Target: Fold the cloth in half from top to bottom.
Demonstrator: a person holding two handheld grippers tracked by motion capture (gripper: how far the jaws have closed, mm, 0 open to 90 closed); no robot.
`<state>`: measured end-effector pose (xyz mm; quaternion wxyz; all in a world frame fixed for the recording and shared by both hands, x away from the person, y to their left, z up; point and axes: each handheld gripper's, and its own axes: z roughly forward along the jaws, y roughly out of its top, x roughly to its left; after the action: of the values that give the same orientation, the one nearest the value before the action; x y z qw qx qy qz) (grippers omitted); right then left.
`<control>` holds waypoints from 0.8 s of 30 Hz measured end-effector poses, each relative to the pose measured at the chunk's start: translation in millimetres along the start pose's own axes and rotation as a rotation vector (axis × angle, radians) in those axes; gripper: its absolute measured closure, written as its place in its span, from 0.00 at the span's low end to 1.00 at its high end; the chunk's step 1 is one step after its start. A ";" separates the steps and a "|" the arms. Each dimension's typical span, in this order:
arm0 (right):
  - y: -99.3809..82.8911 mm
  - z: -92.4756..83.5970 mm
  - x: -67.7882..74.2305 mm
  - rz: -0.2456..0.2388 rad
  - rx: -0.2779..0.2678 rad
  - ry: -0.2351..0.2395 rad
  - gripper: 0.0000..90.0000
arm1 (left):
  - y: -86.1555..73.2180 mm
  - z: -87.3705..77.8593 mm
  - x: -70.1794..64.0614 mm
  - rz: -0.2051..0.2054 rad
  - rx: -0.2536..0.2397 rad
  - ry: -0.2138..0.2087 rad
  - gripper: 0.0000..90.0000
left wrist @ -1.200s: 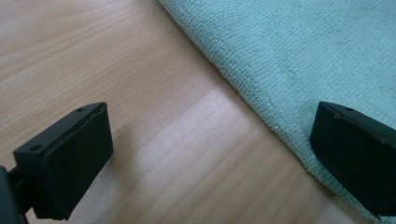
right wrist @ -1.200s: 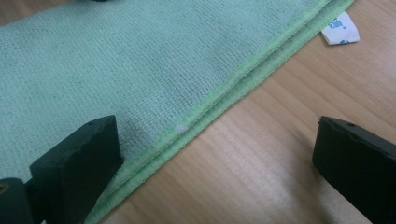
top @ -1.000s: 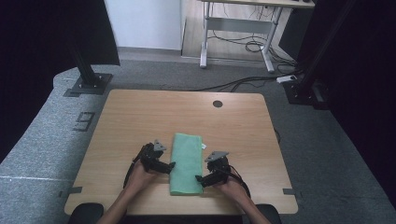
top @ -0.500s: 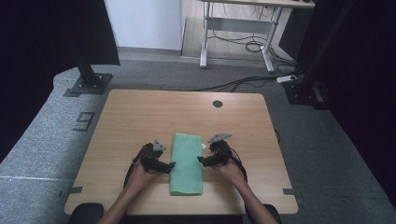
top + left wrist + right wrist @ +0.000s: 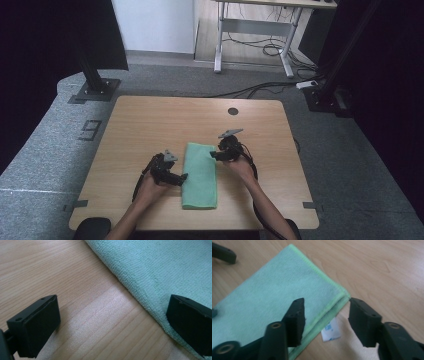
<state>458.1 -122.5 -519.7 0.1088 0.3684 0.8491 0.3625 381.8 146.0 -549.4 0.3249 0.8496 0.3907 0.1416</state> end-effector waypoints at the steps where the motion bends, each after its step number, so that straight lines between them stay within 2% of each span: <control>1: 2.4 0.9 -1.1 0.000 -0.002 -0.003 0.57 | 0.0 0.0 0.1 0.001 0.001 0.000 0.00; 5: 12.5 5.8 -4.6 -0.003 0.001 -0.010 0.63 | 0.0 0.0 0.1 0.000 0.000 0.000 0.00; 10: 19.0 17.7 -6.5 -0.003 0.021 -0.021 0.63 | 0.0 0.0 0.2 0.001 0.001 0.000 0.00; 15: 19.0 28.7 -7.2 -0.040 0.054 -0.059 0.53 | 0.0 0.0 0.2 0.001 0.001 0.000 0.00; 18: 15.7 35.1 -9.9 -0.028 0.077 -0.071 0.47 | 0.0 -0.1 0.1 0.000 0.001 0.000 0.00; 20: 12.9 35.8 -14.2 -0.011 0.062 -0.056 0.46 | 0.0 -0.1 0.1 -0.001 0.001 0.000 0.00; 22: 12.4 35.2 -15.1 -0.020 0.062 -0.053 0.50 | 0.0 -0.1 0.1 -0.001 0.001 0.000 0.00; 24: 13.0 33.3 -13.8 -0.025 0.072 -0.038 0.64 | -0.1 -0.1 0.0 -0.001 0.001 0.001 0.00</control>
<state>490.0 -108.4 -535.5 0.1161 0.3680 0.8641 0.3232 381.8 146.1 -549.4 0.3243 0.8495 0.3914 0.1413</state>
